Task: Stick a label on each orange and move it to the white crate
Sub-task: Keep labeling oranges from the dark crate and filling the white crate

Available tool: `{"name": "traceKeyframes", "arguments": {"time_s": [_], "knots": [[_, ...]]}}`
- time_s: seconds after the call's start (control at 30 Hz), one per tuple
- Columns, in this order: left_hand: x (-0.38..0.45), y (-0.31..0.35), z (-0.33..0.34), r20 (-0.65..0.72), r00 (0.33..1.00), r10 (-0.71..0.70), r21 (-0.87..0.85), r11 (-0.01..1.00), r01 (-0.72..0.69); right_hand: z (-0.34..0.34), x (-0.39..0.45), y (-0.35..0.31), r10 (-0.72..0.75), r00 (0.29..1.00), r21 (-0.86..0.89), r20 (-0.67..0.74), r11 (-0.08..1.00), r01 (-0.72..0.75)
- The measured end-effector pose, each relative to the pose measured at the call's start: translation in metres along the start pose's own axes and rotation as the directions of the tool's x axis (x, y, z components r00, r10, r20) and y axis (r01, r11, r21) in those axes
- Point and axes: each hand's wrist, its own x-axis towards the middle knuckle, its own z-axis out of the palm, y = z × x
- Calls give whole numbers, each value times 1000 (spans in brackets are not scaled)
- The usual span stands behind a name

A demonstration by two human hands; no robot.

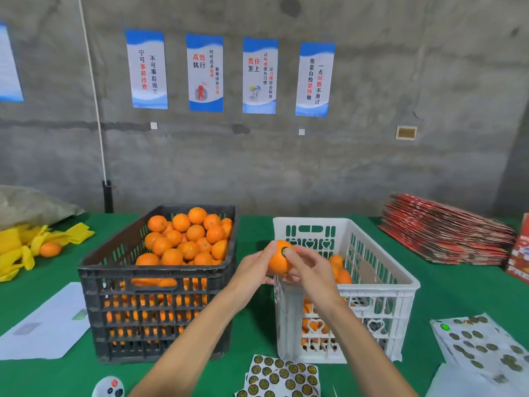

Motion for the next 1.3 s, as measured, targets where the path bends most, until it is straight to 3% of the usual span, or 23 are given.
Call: {"name": "traceKeyframes", "arguments": {"time_s": [0.1, 0.2, 0.3, 0.43, 0.57, 0.67, 0.77, 0.97, 1.1, 1.3], "knots": [[19, 10, 5, -17, 999, 49, -14, 999, -49, -16, 23, 8, -97, 989, -281, -111, 958, 62], [32, 7, -7, -82, 994, 72, -14, 997, -73, -31, 39, 18, -155, 969, -456, -192, 888, 52], [36, 3, -29, -127, 986, 105, 22, 994, -103, -36, 48, 24, -266, 947, -605, -178, 789, 108], [30, 14, -63, -176, 977, 119, -15, 992, -124, -18, 41, 29, -351, 936, -606, -33, 752, 261], [28, 32, -108, -326, 903, 281, 224, 951, -215, 16, 18, 47, -458, 880, -557, 122, 703, 443], [28, 37, -145, -342, 910, 233, 362, 927, -102, 45, 8, 65, -476, 843, -562, 249, 638, 526], [35, 30, -178, -316, 943, 102, 463, 885, 60, 73, 7, 73, -405, 870, -532, 282, 688, 493], [71, 13, -224, -292, 956, -29, 674, 703, 227, 111, 38, 74, -365, 919, -430, 151, 813, 393], [112, 2, -238, -262, 945, -195, 847, 424, 322, 120, 61, 82, -322, 938, -356, 129, 868, 347], [158, -16, -248, -287, 878, -383, 930, 109, 352, 132, 77, 96, -352, 934, -244, 59, 902, 355]]}}
